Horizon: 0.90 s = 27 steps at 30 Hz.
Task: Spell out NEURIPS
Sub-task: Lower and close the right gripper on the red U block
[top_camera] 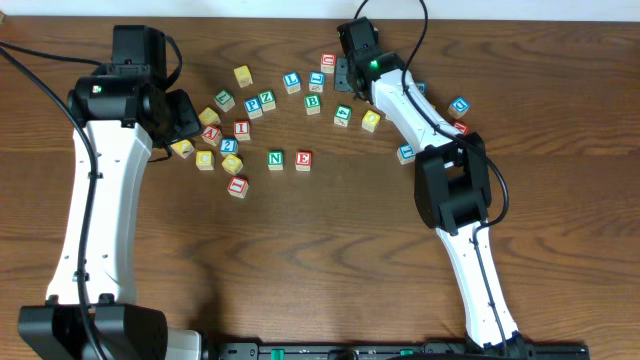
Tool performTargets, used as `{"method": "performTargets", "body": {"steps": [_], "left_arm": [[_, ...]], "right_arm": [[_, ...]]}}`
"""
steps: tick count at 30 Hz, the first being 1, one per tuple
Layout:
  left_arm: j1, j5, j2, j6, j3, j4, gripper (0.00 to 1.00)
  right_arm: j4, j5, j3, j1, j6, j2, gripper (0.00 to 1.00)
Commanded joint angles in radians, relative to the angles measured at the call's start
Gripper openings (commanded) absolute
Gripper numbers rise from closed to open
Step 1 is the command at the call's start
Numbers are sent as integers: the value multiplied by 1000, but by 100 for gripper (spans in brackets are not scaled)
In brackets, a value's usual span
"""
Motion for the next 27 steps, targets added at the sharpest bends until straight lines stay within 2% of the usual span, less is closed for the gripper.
{"method": "performTargets", "body": {"steps": [1, 9, 18, 27], "left_arm": [[1, -2, -7, -5, 6, -3, 61], [1, -2, -7, -5, 6, -3, 61], [1, -2, -7, -5, 6, -3, 61], [1, -2, -7, -5, 6, -3, 61]], "right_arm": [[-8, 19, 5, 7, 8, 23, 33], [-8, 18, 6, 6, 8, 13, 27], [-19, 19, 9, 4, 7, -75, 24], [-130, 3, 9, 4, -11, -205, 24]]}}
